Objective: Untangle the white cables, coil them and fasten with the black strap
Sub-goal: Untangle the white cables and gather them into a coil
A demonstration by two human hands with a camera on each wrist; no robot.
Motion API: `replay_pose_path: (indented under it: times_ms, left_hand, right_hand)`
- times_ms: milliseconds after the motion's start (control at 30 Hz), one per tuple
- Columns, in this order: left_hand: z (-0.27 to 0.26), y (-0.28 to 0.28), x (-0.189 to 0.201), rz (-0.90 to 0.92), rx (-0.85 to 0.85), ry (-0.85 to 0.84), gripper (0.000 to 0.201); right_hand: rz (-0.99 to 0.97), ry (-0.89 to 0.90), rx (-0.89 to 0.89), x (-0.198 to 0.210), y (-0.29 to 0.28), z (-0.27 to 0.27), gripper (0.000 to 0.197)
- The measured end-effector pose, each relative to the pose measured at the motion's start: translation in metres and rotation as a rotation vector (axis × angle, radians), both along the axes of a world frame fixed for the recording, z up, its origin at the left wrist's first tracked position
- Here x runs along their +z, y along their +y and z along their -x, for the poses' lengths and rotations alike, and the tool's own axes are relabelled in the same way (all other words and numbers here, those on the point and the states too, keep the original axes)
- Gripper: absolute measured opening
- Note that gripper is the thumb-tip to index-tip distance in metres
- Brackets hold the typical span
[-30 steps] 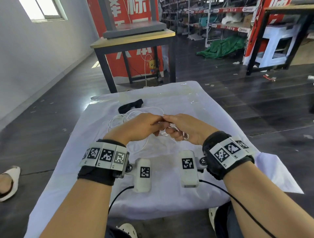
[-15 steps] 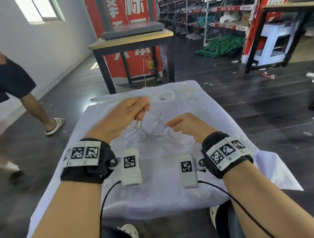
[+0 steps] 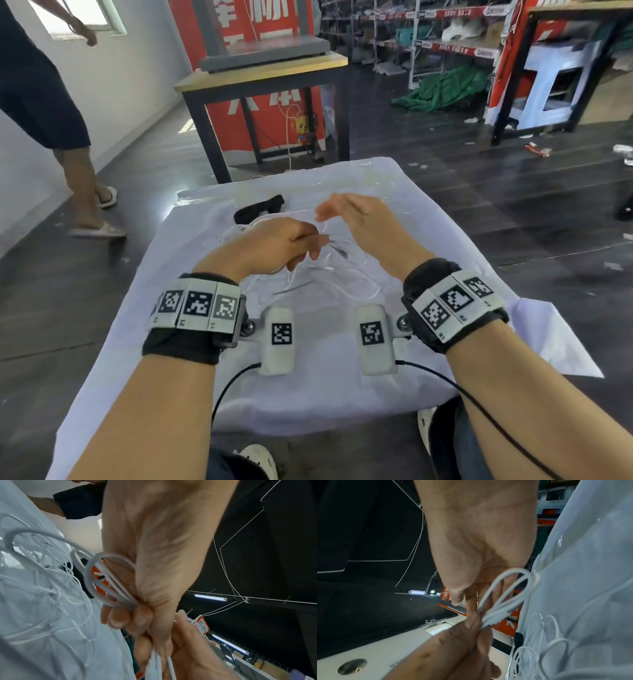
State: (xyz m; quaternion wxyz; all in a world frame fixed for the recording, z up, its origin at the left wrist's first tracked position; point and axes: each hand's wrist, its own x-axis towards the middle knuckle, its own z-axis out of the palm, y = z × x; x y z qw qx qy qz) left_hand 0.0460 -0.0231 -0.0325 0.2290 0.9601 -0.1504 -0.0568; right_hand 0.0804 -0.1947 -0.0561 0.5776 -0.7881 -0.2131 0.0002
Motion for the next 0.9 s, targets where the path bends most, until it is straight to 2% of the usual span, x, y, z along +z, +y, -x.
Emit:
replay_pose_path:
  times_ms: [100, 200, 300, 433, 600, 700, 767, 900]
  left_hand:
    - [0.007, -0.009, 0.008, 0.038, -0.059, 0.06, 0.034]
    - [0.009, -0.009, 0.014, -0.007, -0.072, 0.048, 0.037]
    - [0.008, -0.005, 0.016, 0.01, -0.046, 0.055, 0.041]
    - [0.009, 0.003, 0.017, 0.153, 0.005, 0.103, 0.015]
    - [0.009, 0.032, 0.017, 0.509, 0.236, 0.027, 0.022]
    - [0.007, 0.035, 0.014, 0.685, 0.354, -0.002, 0.016]
    - [0.007, 0.03, 0.014, 0.734, 0.376, 0.002, 0.015]
    - [0.007, 0.022, 0.014, 0.675, 0.338, 0.03, 0.028]
  right_hand:
    - [0.139, 0.063, 0.15, 0.0, 0.004, 0.007, 0.05]
    - [0.168, 0.276, 0.313, 0.004, 0.005, 0.017, 0.065]
    - [0.203, 0.306, 0.311, 0.007, 0.006, 0.019, 0.064]
    - [0.126, 0.398, 0.466, 0.009, 0.004, 0.021, 0.057]
    - [-0.02, 0.448, 0.353, 0.008, -0.003, 0.013, 0.036]
    - [-0.105, 0.462, 0.306, 0.006, -0.004, 0.009, 0.031]
    - [-0.116, 0.471, 0.291, 0.003, -0.003, 0.008, 0.034]
    - [-0.109, 0.472, 0.297, 0.001, -0.001, 0.007, 0.037]
